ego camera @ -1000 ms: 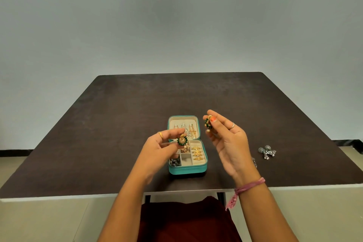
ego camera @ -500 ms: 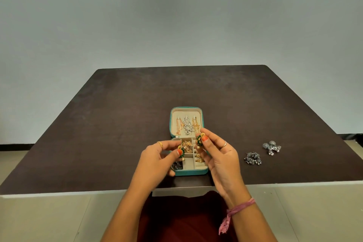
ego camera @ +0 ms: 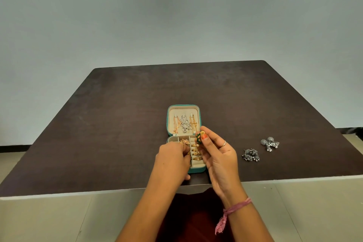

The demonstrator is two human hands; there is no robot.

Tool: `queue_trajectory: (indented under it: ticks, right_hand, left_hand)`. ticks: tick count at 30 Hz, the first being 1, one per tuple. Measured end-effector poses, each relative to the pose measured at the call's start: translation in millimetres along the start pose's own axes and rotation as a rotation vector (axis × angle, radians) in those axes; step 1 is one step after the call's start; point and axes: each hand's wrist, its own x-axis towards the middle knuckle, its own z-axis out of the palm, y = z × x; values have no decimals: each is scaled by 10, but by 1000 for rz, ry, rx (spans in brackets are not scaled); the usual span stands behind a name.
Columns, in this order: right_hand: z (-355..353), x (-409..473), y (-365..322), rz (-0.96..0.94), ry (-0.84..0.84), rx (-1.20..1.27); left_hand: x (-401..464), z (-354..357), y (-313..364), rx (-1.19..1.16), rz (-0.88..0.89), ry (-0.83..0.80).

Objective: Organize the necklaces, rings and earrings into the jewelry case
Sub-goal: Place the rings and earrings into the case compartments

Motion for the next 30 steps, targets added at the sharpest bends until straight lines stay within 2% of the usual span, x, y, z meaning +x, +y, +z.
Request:
queue_trajectory:
  ticks: [6,10,17,21,24,30]
  right_hand:
    - [15,-9,-4,-8,-5,14]
    - [-1,-6,-3,-16,-12,21]
    - [-16,-10,5,-18,-13,13]
    - [-10,-7,1,-20,-12,-3]
    - [-5,-11,1,-22,-7,-5]
    - [-6,-8,-5,-23,-13,-18]
  left_hand:
    - [178,-41,144,188,-231,-156]
    - [242,-66,194,286,-309,-230]
    - [243,26,162,273,-255,-120]
    - [200,63,121,270,-152,-19]
    - [188,68,132,286,-137,-11]
    - [265,30,190,274,-276,-123]
